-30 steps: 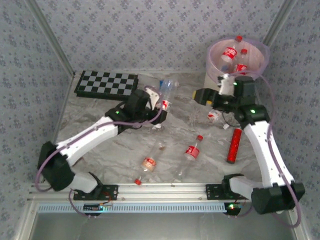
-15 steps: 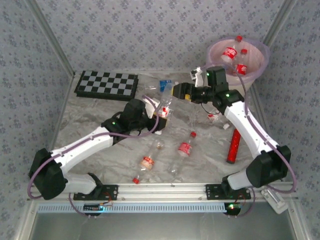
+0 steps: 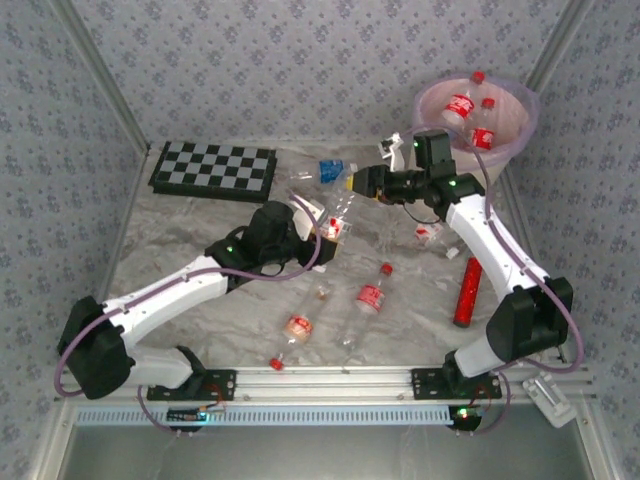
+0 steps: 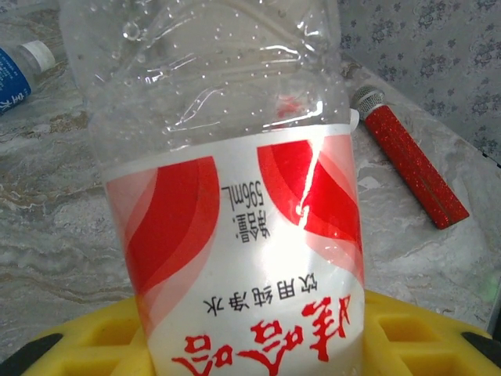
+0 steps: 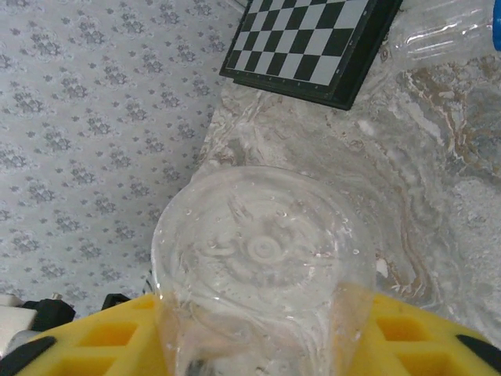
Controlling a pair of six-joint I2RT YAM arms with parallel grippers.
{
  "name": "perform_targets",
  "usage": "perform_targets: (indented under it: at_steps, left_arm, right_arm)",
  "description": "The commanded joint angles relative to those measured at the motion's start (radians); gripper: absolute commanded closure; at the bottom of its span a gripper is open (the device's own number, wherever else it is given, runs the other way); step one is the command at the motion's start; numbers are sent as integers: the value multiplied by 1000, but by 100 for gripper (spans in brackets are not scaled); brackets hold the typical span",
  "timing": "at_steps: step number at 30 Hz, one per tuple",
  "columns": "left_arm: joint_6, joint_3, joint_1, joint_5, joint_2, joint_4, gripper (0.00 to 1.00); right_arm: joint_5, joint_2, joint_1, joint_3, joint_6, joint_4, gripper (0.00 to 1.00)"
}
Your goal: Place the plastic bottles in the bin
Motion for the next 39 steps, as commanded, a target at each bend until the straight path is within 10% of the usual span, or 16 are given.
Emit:
perform_targets:
  at_steps: [1,4,7,23,39]
  left_arm:
    - [22,23,-9,-3,2,40,52]
    - [12,25,-9,-37,-15,29,16]
    - [5,22,-8,-75,-44,1,3]
    - [-75,-34,-9,-105,-76,2,2]
    - [-90,-41,-11,-121,-86,-24,2]
  right_arm:
    - [4,-28,-29,13,0,12,56]
    - [10,-32,-54,62,-27,-10,57]
    - [77,-47,-106,186,-111,-103,59]
    - [798,-22,-391,630,-360,38,77]
    - [831,362,-377,840,-458,-70,88]
